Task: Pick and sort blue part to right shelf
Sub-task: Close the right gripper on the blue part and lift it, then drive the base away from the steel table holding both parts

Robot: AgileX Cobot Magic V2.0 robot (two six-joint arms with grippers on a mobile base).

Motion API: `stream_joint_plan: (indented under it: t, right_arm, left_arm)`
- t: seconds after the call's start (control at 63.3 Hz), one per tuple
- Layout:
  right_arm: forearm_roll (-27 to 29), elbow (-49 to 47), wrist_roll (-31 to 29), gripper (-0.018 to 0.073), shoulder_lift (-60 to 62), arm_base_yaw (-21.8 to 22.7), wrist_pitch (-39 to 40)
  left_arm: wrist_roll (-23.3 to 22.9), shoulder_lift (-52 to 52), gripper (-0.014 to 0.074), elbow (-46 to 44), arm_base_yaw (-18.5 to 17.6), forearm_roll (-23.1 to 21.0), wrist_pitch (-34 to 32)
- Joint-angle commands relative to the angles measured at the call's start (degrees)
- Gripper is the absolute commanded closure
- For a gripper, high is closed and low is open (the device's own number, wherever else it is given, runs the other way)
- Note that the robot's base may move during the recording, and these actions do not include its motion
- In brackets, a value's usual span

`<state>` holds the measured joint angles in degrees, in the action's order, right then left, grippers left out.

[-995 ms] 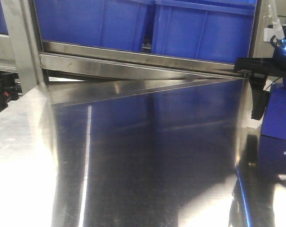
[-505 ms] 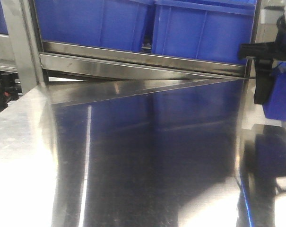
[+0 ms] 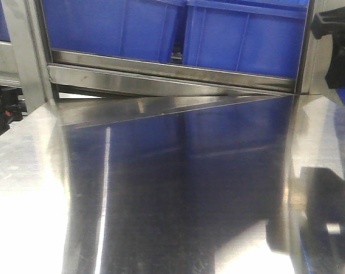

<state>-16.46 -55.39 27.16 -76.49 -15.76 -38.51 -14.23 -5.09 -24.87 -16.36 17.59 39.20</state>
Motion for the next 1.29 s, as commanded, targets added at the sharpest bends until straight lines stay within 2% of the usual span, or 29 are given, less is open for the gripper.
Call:
stream_joint_plan:
  t: [0.0, 0.268, 0.537, 0.711, 0.963, 1.279]
  right_arm:
    - [-4.4, 3.6, -0.7, 0.0312, 7.0, -1.9, 7.0]
    - [-7.1, 19.0, -0.7, 0.0312, 23.4, -3.6, 15.4]
    - [-8.5, 30.2, -0.7, 0.0312, 42.6, -3.6, 15.1]
    - [-8.5, 31.4, -1.3, 0.0312, 54.2, -3.6, 12.2]
    - [-8.5, 31.4, -7.1, 0.0312, 68.8, -3.6, 11.5]
    - [-8.5, 31.1, -9.2, 0.0312, 76.0, -3.6, 14.2]
  left_arm:
    - [-0.5, 1.3, 0.0283, -0.8, 0.1, 0.7, -5.5]
    - [-0.5, 1.8, 0.0283, -0.8, 0.1, 2.0, -5.5]
    - [-0.5, 1.8, 0.0283, -0.8, 0.1, 2.2, -5.4]
    - [-0.5, 1.8, 0.0283, -0.8, 0.1, 2.2, -5.4]
    - [-0.5, 1.8, 0.0283, -0.8, 0.1, 2.2, -5.4]
    - [-0.5, 1.8, 0.0283, -0.8, 0.1, 2.2, -5.4]
